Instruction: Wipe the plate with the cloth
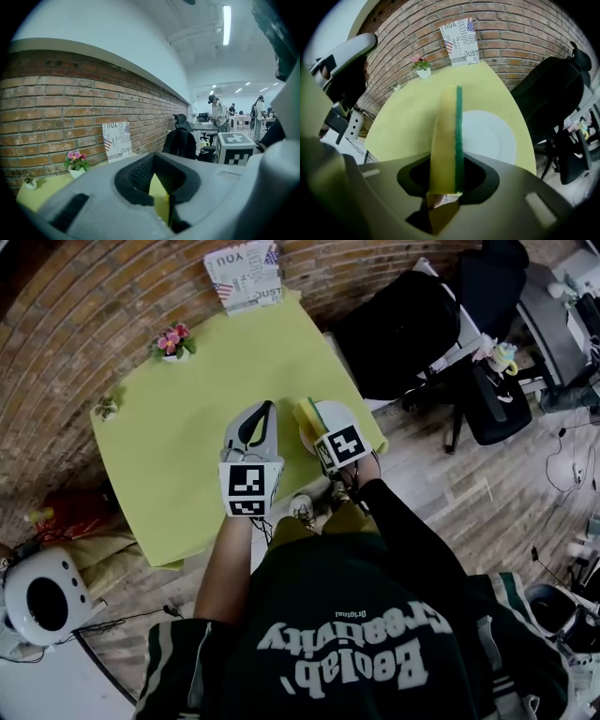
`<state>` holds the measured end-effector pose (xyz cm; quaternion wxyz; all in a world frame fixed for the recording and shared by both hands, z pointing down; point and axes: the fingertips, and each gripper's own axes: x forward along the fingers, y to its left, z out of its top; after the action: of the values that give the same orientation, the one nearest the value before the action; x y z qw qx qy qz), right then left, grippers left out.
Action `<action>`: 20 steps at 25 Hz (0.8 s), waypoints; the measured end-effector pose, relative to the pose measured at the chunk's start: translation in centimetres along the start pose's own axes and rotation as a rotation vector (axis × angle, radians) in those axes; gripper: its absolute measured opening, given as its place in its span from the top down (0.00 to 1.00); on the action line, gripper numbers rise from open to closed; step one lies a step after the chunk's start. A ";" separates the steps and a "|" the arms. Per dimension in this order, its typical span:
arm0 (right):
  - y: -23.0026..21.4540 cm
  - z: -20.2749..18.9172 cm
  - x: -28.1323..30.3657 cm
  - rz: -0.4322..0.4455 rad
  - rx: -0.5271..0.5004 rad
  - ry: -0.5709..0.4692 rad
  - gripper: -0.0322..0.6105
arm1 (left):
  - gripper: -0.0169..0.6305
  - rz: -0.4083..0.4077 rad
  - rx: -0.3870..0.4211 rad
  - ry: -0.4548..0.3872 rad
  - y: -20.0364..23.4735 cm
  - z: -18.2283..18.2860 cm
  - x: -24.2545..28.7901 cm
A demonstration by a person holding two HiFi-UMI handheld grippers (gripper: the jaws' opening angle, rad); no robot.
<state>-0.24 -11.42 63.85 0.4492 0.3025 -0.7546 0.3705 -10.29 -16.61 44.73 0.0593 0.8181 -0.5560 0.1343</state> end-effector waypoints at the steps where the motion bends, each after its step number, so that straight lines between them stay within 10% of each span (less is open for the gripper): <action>1: -0.6 0.0 -0.2 -0.011 0.010 -0.001 0.74 | 0.97 -0.004 0.000 -0.001 -0.1 0.1 0.2; 20: -7.4 -0.9 -3.3 -0.104 0.114 -0.050 0.74 | 0.97 -0.054 -0.006 -0.017 -2.1 0.8 3.1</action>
<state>7.37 -14.24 63.27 0.4307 0.3756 -0.7266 0.3814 -7.15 -18.81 44.93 0.0607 0.8337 -0.5346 0.1243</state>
